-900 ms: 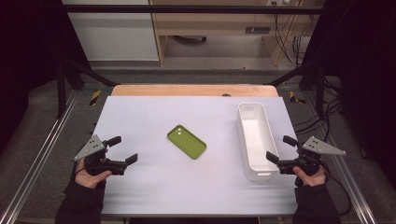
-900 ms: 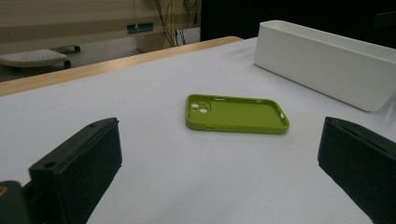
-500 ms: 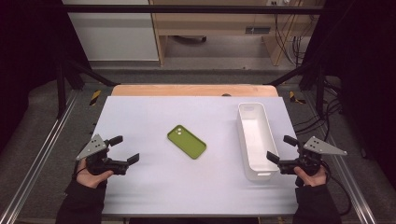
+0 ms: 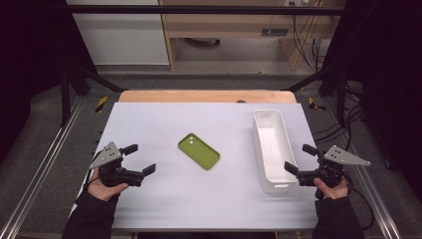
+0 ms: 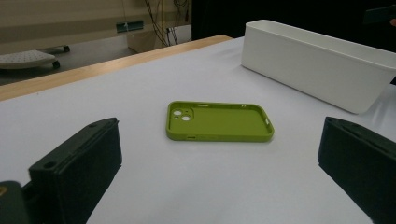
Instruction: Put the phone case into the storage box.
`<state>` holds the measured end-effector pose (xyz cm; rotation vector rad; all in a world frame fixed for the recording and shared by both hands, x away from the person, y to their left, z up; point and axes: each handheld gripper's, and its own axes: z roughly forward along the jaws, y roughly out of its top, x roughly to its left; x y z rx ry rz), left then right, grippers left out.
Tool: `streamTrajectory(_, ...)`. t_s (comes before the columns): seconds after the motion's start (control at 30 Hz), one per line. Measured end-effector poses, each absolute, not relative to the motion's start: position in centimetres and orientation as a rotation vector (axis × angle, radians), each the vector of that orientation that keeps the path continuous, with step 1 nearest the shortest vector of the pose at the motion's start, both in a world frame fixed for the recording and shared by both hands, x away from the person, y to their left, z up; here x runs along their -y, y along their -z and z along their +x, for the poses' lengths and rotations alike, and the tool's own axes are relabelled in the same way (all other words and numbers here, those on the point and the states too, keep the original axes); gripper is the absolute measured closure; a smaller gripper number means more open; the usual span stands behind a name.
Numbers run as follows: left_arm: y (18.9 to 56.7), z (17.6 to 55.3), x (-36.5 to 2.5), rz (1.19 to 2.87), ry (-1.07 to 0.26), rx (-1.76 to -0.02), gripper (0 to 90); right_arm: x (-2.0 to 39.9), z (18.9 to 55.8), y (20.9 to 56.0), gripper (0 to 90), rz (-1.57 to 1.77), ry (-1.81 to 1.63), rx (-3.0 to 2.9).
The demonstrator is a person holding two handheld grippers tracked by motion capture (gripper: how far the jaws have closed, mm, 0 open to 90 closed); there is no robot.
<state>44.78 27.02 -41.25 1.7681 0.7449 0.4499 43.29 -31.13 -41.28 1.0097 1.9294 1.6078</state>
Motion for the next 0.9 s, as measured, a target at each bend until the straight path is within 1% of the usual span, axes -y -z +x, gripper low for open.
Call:
streamTrajectory(0.53,40.5,45.2,-24.2,1.784,-0.429,-0.733,0.0,31.1,43.3,41.3,0.4,1.01,-1.607,-1.93)
streamTrajectory(0.9,40.2,46.4,-22.3,1.823,-0.427,-0.737,0.0,31.1,43.3,41.4,0.4,1.009,-1.606,-1.933)
